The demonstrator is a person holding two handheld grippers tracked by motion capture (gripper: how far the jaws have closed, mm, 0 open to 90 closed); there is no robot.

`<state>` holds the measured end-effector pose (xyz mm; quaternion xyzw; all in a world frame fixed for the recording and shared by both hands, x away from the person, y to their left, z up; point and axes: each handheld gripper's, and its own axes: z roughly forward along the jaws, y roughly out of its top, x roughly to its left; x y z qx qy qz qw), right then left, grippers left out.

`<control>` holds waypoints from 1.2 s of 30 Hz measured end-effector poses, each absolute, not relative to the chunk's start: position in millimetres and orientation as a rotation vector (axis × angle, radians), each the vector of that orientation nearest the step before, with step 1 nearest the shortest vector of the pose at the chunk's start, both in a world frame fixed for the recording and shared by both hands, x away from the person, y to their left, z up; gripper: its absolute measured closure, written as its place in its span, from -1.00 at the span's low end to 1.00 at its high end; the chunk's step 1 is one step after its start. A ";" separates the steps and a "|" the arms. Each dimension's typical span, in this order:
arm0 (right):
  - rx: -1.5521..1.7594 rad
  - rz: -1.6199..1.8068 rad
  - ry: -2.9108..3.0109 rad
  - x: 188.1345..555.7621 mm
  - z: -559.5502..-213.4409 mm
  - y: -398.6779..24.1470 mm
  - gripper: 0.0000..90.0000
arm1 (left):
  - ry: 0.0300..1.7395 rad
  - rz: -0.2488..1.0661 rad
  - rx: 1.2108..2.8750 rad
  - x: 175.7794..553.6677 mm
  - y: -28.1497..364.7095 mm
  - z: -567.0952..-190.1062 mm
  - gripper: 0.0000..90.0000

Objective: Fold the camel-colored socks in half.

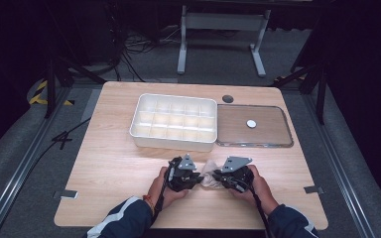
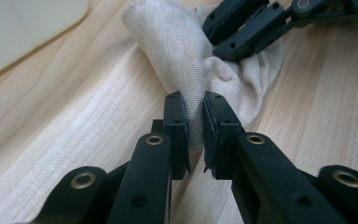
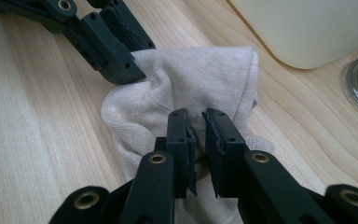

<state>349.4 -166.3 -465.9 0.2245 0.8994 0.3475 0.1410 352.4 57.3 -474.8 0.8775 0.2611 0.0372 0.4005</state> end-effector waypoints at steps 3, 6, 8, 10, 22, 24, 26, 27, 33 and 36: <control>0.626 0.999 2.602 349.3 -465.8 -164.9 0.80 | 0.645 0.087 2.175 350.4 59.3 -469.6 0.80; 0.606 1.017 2.600 349.2 -467.0 -162.1 0.80 | 0.615 0.089 2.151 348.0 59.8 -462.9 0.80; 0.593 1.028 2.602 349.0 -467.6 -159.1 0.81 | 0.603 0.087 2.140 347.3 59.8 -461.0 0.80; 0.584 1.035 2.602 348.6 -468.0 -155.9 0.81 | 0.601 0.083 2.132 346.7 60.3 -460.3 0.81; 0.594 1.103 2.571 349.3 -459.9 -163.0 0.61 | 0.608 0.104 2.147 346.5 64.7 -457.7 0.82; 0.608 1.127 2.561 348.7 -455.3 -170.7 0.66 | 0.608 0.107 2.150 346.6 65.7 -456.9 0.82; 0.612 1.100 2.576 347.0 -454.3 -175.3 0.70 | 0.598 0.113 2.144 346.3 65.5 -456.2 0.82; 0.615 1.093 2.586 346.6 -455.8 -175.6 0.70 | 0.595 0.113 2.140 345.9 64.5 -456.1 0.82; 0.637 1.046 2.629 349.0 -465.6 -167.3 0.75 | 0.572 0.160 2.168 343.2 57.7 -454.9 0.82; 0.645 1.053 2.626 348.8 -468.0 -165.0 0.76 | 0.550 0.164 2.169 341.3 53.2 -454.5 0.82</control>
